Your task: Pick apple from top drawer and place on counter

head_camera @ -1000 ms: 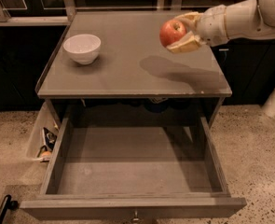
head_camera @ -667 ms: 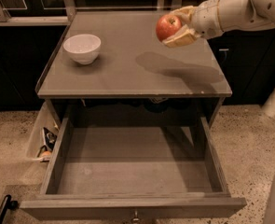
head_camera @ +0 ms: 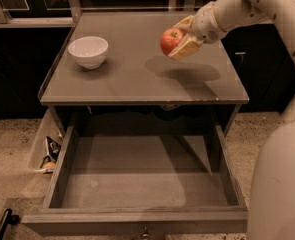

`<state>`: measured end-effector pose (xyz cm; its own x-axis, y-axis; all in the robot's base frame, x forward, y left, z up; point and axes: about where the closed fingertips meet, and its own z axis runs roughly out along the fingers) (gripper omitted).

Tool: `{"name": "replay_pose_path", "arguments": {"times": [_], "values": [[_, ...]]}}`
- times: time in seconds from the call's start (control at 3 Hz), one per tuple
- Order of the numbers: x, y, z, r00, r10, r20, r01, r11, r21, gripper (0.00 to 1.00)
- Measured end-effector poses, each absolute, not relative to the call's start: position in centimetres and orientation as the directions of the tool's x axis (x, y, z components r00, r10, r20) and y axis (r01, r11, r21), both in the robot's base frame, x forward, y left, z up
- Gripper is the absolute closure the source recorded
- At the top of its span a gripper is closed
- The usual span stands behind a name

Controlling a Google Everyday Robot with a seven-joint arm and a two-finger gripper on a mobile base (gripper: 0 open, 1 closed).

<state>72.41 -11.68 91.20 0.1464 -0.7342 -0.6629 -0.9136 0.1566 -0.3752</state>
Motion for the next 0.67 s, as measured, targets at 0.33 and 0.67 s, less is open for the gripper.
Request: {"name": "replay_pose_path", "arguments": {"times": [0.33, 0.67], "values": [[72.4, -11.1, 88.6, 0.100, -0.761, -0.641, -0.944, 0.130, -0.303, 1.00], [72.4, -10.8, 86.8, 0.066, -0.775, -0.628, -0.961, 0.120, -0.248, 1.00]]}}
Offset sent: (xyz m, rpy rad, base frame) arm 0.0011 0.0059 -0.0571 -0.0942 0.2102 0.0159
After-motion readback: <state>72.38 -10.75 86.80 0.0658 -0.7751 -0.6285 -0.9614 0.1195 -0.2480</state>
